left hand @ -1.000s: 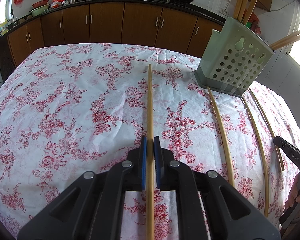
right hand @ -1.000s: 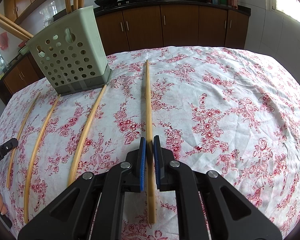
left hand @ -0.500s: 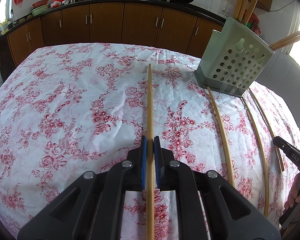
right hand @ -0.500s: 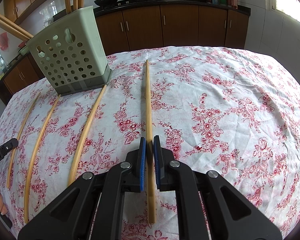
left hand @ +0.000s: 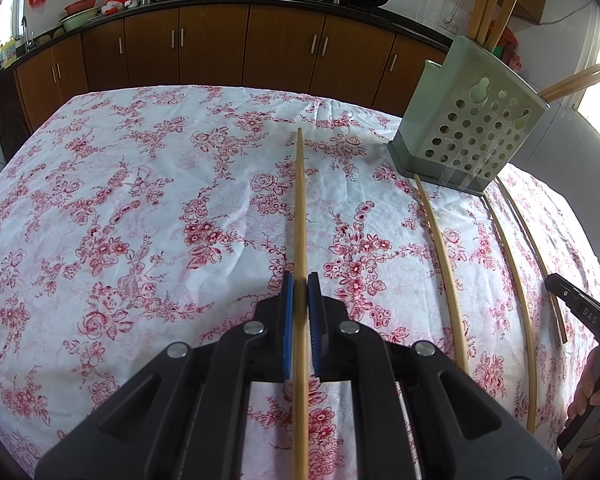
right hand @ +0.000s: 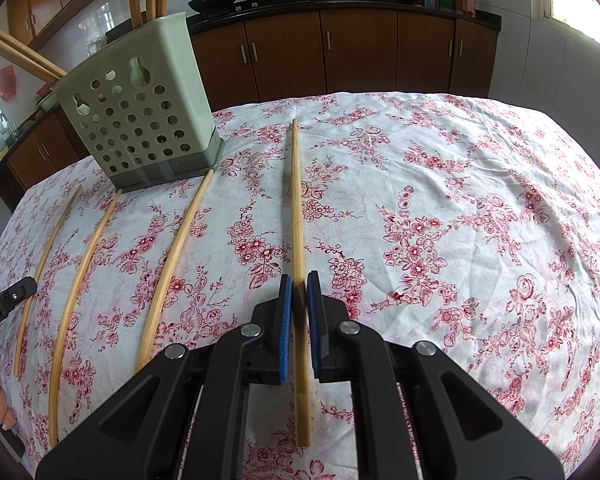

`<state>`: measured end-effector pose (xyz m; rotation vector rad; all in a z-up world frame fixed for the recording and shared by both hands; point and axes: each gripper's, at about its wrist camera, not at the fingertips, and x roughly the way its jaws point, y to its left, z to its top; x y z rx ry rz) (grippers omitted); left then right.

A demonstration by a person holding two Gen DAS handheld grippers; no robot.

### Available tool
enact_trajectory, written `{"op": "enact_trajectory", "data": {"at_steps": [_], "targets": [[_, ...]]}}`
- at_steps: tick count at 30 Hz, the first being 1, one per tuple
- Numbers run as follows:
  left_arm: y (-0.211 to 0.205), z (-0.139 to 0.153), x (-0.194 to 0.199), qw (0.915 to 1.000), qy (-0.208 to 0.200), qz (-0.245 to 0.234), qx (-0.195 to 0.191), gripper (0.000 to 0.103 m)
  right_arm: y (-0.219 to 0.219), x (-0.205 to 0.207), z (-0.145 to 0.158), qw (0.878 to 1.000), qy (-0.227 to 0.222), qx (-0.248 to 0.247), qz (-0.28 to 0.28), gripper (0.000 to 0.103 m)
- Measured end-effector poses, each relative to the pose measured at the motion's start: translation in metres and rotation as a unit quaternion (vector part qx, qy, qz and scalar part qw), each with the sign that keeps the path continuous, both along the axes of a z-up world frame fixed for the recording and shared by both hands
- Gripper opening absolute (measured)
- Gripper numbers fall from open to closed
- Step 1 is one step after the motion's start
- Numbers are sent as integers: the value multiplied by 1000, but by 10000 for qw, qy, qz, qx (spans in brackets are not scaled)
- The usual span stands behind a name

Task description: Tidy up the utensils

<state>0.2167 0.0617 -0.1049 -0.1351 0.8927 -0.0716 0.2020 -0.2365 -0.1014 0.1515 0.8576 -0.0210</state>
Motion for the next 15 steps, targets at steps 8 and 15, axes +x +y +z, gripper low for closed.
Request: {"op": "enact_trajectory", "data": {"at_steps": [8,15], "targets": [[-13,1,-13,9978,10,-250,615,10,6,-8,0,9996,12,-241,121,10],[-20,0,-33,9961,8,-264,837,9,3,-15,-2,10000,-3,-12,98,9]]}}
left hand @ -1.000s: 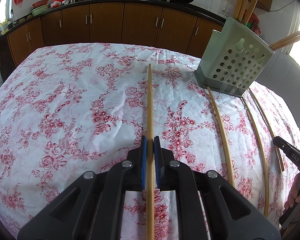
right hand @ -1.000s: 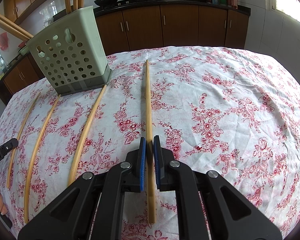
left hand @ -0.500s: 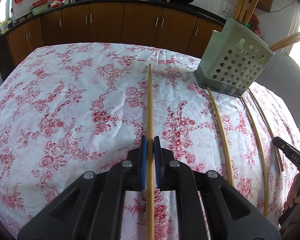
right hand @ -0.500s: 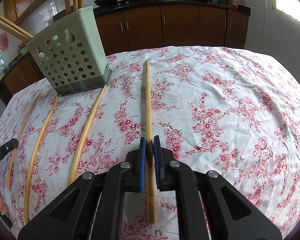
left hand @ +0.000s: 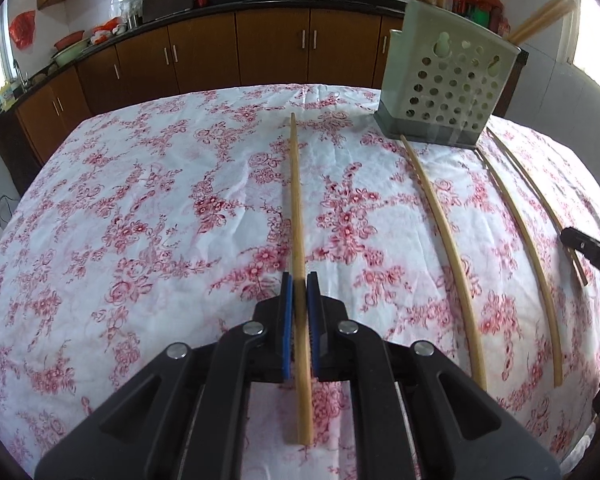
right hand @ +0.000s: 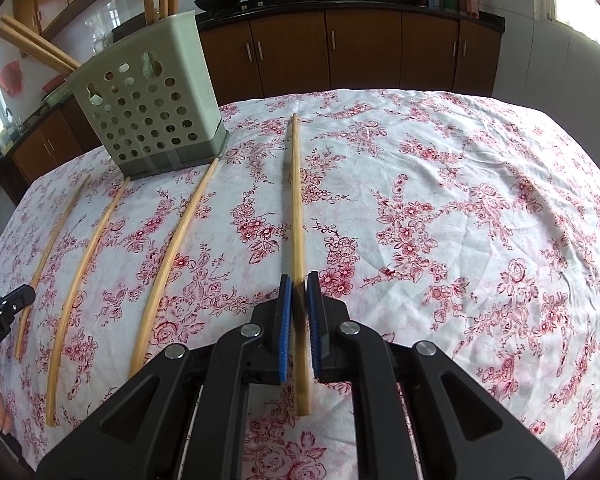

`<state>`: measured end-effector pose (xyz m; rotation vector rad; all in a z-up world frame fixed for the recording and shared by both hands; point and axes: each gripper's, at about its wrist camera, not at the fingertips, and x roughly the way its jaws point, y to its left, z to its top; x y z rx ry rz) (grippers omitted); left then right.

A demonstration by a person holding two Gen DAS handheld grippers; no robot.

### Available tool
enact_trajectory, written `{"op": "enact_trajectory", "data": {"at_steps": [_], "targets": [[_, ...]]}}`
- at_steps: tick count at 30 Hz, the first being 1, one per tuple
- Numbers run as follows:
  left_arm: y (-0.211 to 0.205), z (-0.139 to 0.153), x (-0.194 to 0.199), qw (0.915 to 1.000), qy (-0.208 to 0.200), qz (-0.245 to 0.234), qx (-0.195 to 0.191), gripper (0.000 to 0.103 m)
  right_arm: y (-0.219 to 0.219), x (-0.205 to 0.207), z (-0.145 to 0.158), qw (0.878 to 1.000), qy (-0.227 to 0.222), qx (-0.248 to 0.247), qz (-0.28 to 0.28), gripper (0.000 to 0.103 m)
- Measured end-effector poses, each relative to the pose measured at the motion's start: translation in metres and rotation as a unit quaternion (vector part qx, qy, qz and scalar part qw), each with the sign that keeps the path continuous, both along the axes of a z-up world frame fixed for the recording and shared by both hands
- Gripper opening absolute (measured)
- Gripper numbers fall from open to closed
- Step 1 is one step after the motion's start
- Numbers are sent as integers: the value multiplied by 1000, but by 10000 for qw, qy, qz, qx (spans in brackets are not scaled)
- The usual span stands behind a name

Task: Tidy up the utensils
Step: 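Lift both held chopsticks upright and carry them over the green holder, then drop the chopsticks into the holder by opening both tools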

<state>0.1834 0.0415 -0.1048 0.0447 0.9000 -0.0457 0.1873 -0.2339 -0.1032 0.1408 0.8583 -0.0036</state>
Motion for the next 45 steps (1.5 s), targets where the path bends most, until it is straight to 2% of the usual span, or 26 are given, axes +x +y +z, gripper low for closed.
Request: {"op": "enact_trajectory", "data": {"at_steps": [4,6,12,16,21,27,32,38,41,45], "targets": [[-5,1,-3,9999,9,-56,119,8,3,1,2,9999,-12,-122,14,8],[-2,6,-5,9999,-15,-91,81,8,0,-4,14,9998,-187,-106,24,8],[1,65,-14,9971,-741,-157,-98,8,-1,-13,73,9943,-1055,-134,48,8],[3,112,-18,9907,-1310,-185,-319,8,1,-18,103,9884,-1513,-110,75,8],[7,147,-15,9841,-1672,-184,-570,8,6,-20,128,9812,-1924,-77,99,8],[1,178,-11,9788,-1862,-425,-745,8,5,-22,152,9747,-2217,170,218,8],[-15,211,-18,9686,-2207,-764,-849,8,9,-30,197,9583,-2763,533,503,8],[-38,245,-22,9542,-2550,-1153,-1059,8,20,-32,238,9316,-3542,557,596,8],[-49,258,-17,9475,-2824,-1120,-997,8,22,-23,246,9230,-3775,574,479,8],[-59,268,6,9420,-2992,-1009,-1139,8,22,-7,252,9126,-4018,691,300,8]]}}
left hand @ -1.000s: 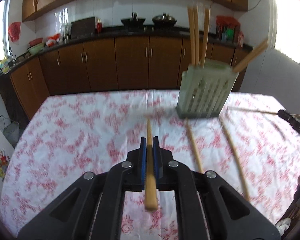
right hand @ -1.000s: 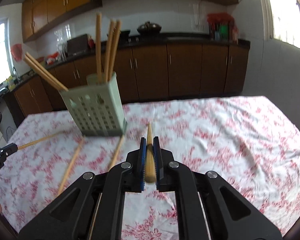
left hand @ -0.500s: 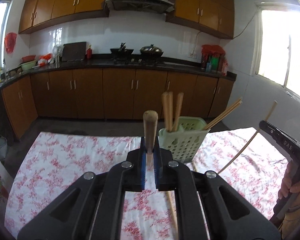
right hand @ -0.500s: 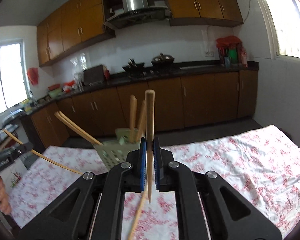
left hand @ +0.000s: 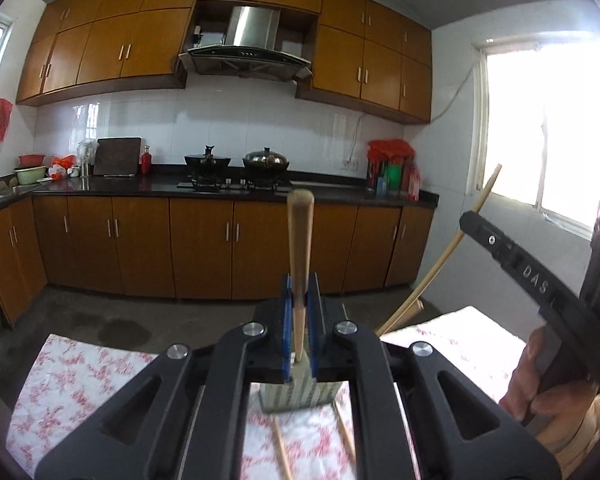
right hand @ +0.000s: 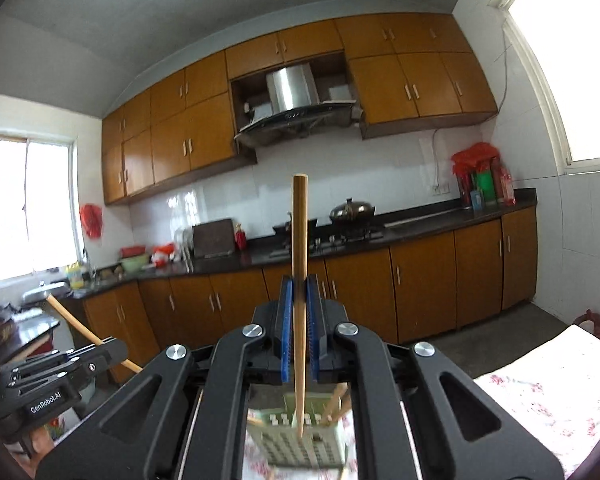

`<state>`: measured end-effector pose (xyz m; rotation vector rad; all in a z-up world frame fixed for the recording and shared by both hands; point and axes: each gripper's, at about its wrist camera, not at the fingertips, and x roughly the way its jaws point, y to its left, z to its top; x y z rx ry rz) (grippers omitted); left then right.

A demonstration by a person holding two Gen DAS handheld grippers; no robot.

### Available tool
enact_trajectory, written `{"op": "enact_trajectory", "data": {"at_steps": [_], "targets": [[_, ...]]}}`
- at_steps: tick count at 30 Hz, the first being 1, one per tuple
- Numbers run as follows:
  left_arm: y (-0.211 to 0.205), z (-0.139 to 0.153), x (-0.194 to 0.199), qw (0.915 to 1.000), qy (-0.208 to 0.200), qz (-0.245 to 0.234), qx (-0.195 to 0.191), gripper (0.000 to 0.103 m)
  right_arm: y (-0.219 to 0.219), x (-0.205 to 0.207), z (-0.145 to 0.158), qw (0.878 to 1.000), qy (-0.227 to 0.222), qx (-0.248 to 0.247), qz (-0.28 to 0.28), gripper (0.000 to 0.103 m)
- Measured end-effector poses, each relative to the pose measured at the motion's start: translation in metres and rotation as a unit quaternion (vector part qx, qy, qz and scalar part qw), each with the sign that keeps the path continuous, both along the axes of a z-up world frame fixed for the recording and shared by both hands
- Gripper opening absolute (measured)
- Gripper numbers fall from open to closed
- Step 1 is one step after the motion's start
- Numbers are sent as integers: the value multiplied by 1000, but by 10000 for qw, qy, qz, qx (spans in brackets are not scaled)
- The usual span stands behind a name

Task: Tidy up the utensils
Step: 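Drop the chopsticks into the holder by opening both tools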

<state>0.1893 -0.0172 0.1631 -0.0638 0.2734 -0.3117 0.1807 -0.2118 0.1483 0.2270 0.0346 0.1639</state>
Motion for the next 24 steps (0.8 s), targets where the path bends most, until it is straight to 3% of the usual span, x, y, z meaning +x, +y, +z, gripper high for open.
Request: {"op": "enact_trajectory", "data": {"at_steps": [5,15,16,20,24], "targets": [[-15,-12,31,9998,154,74,102,8,8,19,-14,9998,-84,14,-188,8],[-17,-54,69,9994,284,157,78,8,13,46,-55,9969,783,-86,45,8],[-15,-57,68,9992,348,179,58,8,13,42,-55,9968,787,-124,68,10],[-6,-57,63,9990,394,212,-48,17,11,29,-48,9973,714,-183,63,38],[2,-53,48,9989,354,301,-84,24,4,14,-40,9972,711,-240,-62,39]]}}
